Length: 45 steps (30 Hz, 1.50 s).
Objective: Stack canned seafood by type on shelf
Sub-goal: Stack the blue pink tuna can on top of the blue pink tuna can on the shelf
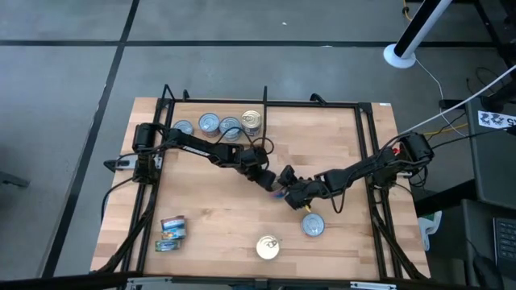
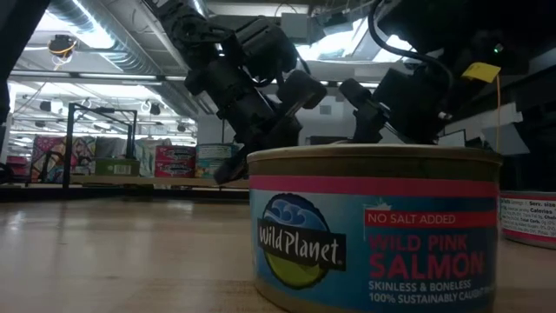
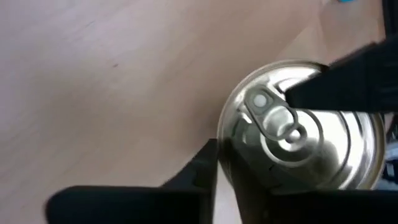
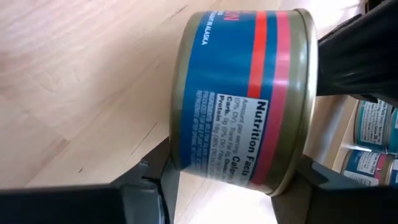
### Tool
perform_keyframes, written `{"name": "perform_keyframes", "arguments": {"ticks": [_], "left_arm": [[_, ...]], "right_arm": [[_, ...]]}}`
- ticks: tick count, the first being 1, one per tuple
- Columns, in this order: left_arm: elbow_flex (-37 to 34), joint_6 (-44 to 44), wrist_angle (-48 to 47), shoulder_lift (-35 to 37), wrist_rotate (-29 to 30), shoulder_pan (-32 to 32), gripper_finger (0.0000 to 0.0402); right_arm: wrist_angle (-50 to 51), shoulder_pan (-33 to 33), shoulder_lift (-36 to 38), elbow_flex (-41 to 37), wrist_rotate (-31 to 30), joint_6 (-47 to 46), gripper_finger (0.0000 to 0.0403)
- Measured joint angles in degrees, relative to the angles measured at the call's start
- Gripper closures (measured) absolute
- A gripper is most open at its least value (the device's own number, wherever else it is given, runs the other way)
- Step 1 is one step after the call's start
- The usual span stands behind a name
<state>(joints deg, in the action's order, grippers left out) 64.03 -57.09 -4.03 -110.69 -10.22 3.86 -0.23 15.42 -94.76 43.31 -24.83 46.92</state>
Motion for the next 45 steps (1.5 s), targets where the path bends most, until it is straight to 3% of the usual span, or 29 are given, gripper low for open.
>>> {"name": "perform_keyframes", "arguments": {"ticks": [8,13,27,37,41,45], "left_arm": [[0.0,7.3,0.0,0.4,-1.9,0.0,0.0265],[0.0,12.9,0.1,3.4,-4.0,-0.1,0.0232],[0.0,22.6,-6.5,13.9,-4.5,-1.4,0.0225],[0.0,25.6,-9.2,14.6,-4.3,-2.9,0.0226],[0.0,32.0,-8.6,14.6,-3.5,-3.0,0.021],[0.0,35.6,-8.2,14.6,1.5,-4.0,0.0175]], "right_arm": [[0.1,0.0,0.0,0.0,0.1,-0.2,0.0209],[0.6,-0.1,0.0,0.0,-0.4,-1.0,0.0219],[1.4,-0.1,0.1,0.0,-1.8,-6.6,0.022],[0.3,-0.1,0.0,0.0,-5.1,-10.6,0.0219],[0.2,-0.1,0.0,0.0,-5.1,-12.5,0.0218],[0.2,-0.1,0.0,0.0,-5.1,-14.2,0.0218]]}}
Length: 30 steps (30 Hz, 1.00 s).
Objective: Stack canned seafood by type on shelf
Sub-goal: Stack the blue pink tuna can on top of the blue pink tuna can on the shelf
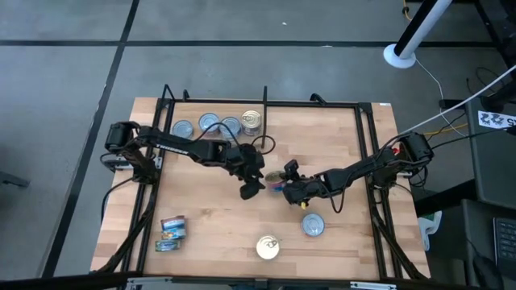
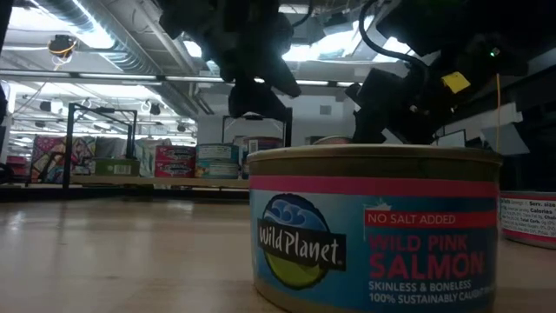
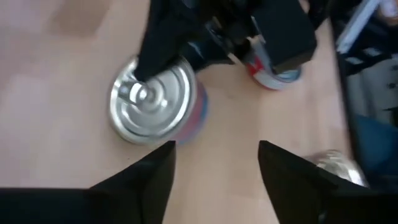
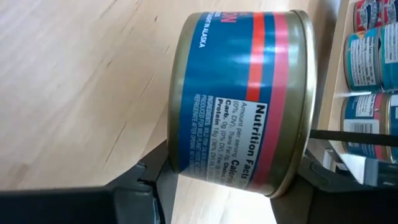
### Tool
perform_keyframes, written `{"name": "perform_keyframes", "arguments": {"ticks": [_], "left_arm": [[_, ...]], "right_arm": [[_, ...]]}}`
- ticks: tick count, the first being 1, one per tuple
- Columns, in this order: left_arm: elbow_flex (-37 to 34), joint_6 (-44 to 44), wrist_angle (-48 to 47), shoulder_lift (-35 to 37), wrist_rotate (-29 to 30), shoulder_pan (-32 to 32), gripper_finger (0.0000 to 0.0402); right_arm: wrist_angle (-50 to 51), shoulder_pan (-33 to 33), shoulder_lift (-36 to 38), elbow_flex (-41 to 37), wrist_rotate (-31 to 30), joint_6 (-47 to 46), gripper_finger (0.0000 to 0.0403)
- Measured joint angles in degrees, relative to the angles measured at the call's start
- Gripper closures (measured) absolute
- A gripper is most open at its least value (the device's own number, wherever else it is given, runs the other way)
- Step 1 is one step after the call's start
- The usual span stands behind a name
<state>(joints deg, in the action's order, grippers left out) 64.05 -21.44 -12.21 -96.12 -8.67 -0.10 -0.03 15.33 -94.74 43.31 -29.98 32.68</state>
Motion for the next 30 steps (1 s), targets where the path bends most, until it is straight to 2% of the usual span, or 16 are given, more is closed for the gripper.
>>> {"name": "perform_keyframes", "arguments": {"ticks": [5,9,12,24,30], "left_arm": [[0.0,7.5,2.2,0.0,12.3,-2.5,0.0127],[0.0,22.4,2.6,0.0,20.1,-4.3,0.0111],[0.0,26.0,2.6,0.0,21.2,-4.9,0.011],[0.0,26.4,2.6,-0.6,22.1,-5.3,0.0109],[0.0,30.4,2.6,-0.6,22.9,-5.3,0.0109]], "right_arm": [[-0.3,-2.1,0.0,0.0,1.2,-5.6,0.0218],[-1.1,-4.3,0.0,0.0,3.5,-10.1,0.0218],[-2.9,-5.4,0.0,0.0,5.3,-12.8,0.0218],[-13.3,-5.7,0.0,0.0,7.3,-17.5,0.0219],[-17.8,-5.6,0.0,0.0,8.2,-19.1,0.0219]]}}
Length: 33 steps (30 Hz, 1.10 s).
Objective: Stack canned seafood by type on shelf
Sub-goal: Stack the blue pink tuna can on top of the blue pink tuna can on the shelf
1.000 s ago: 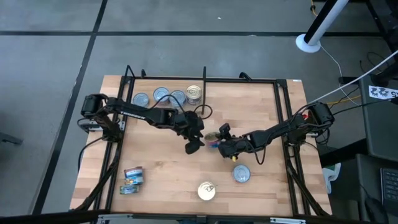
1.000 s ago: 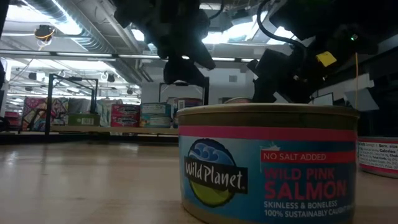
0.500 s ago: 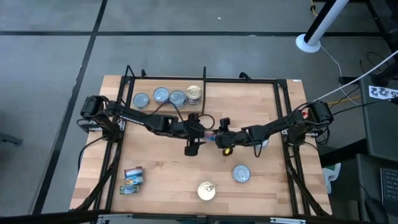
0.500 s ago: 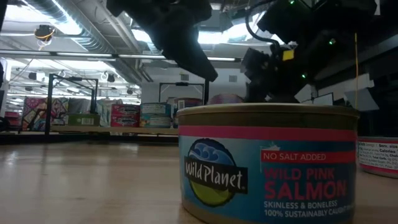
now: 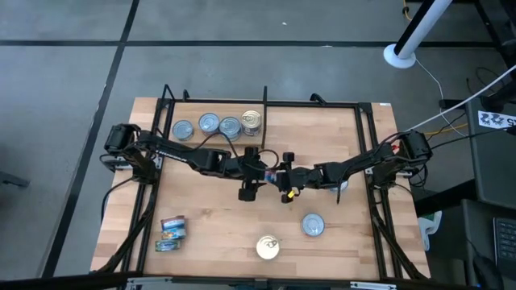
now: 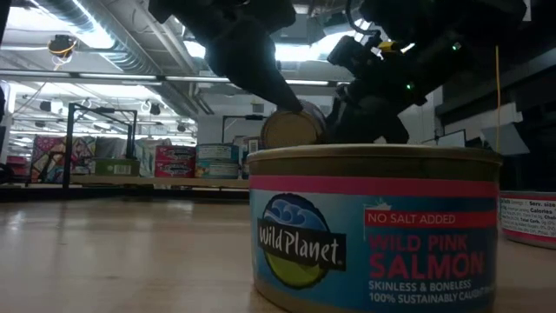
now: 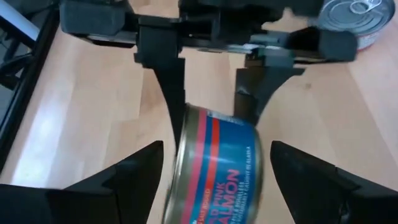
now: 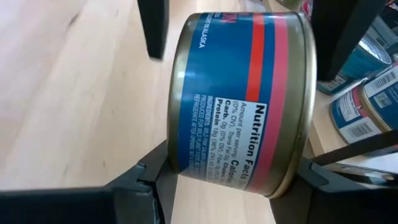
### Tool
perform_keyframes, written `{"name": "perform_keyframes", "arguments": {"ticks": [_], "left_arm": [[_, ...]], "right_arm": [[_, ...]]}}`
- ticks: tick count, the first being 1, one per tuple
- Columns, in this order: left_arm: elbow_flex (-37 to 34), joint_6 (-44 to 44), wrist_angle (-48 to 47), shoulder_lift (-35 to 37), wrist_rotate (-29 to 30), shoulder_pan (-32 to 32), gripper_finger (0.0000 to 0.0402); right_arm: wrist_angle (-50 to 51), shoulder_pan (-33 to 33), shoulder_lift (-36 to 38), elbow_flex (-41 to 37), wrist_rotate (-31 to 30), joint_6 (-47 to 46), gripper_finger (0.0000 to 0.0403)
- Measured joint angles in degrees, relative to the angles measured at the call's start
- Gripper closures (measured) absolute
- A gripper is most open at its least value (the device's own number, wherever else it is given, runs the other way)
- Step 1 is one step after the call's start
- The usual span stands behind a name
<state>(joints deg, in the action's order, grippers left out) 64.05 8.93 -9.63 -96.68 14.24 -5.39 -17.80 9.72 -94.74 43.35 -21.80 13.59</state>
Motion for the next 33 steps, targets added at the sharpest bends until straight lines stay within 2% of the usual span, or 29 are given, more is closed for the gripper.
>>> {"name": "perform_keyframes", "arguments": {"ticks": [3,8,17,33], "left_arm": [[0.0,1.4,0.0,0.0,0.3,-0.2,0.0109],[0.0,3.5,-0.4,0.0,5.0,-0.3,0.0116],[0.0,9.5,-1.0,0.0,5.4,-0.4,0.0209],[0.0,8.1,-0.9,0.0,6.2,-0.5,0.0209]], "right_arm": [[-1.3,0.0,0.0,0.0,0.1,-1.3,0.0219],[-2.1,0.0,0.0,0.0,-0.1,-1.8,0.0219],[-2.1,0.0,0.0,0.0,0.0,-2.8,0.0197],[-2.4,0.0,0.1,0.0,-2.1,-2.8,0.0167]]}}
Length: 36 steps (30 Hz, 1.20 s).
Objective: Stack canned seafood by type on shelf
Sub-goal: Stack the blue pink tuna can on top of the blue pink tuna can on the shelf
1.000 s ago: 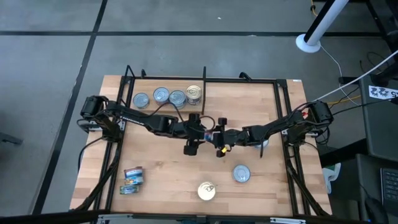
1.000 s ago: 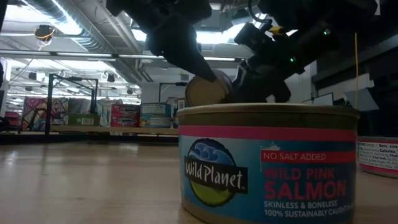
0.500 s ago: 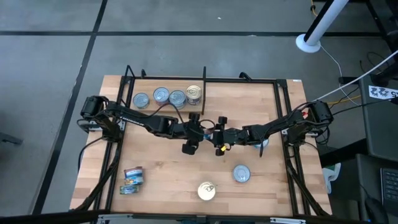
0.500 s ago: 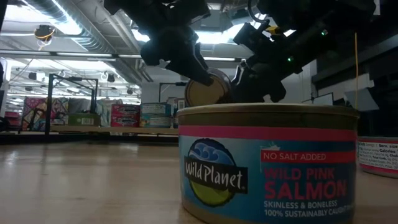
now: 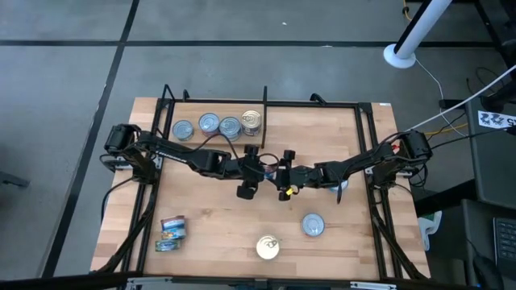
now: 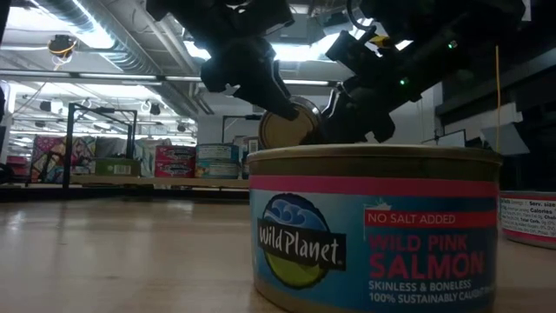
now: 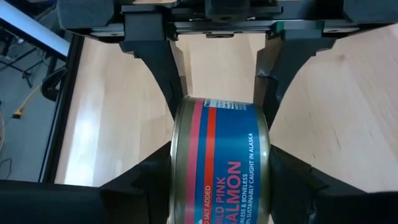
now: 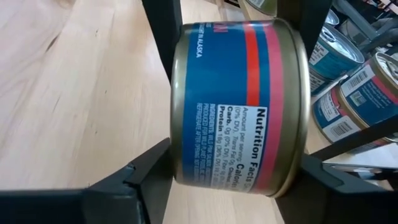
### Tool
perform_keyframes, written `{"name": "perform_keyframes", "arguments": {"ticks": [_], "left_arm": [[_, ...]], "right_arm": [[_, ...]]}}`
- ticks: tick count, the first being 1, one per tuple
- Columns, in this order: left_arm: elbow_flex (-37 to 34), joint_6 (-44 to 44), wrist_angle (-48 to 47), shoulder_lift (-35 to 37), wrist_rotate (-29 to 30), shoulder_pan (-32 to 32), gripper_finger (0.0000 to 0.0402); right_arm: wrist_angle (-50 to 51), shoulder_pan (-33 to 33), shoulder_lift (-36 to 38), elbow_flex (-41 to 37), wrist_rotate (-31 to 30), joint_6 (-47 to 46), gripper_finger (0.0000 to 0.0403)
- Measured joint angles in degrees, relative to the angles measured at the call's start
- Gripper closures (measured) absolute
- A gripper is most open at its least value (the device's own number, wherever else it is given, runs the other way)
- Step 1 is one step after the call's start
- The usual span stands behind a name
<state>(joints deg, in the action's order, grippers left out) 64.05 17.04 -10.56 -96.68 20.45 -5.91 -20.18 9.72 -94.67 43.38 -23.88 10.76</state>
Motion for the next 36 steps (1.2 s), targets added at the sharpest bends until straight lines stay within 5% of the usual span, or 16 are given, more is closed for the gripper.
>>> {"name": "perform_keyframes", "arguments": {"ticks": [13,19,32,36], "left_arm": [[0.0,-0.7,-2.9,0.9,3.1,-1.6,0.0206],[0.0,-1.7,-6.5,5.3,5.8,-2.3,0.0205],[0.0,14.3,-6.3,12.2,29.9,0.6,0.0204],[0.0,20.6,-6.7,11.5,31.3,4.0,0.0204]], "right_arm": [[1.0,0.1,0.0,0.0,-6.1,0.1,0.0098],[10.7,0.0,3.9,0.0,-7.2,0.2,0.0096],[23.8,0.0,14.6,0.0,-6.6,0.2,0.0095],[23.6,0.0,15.1,0.0,-6.6,0.2,0.0095]]}}
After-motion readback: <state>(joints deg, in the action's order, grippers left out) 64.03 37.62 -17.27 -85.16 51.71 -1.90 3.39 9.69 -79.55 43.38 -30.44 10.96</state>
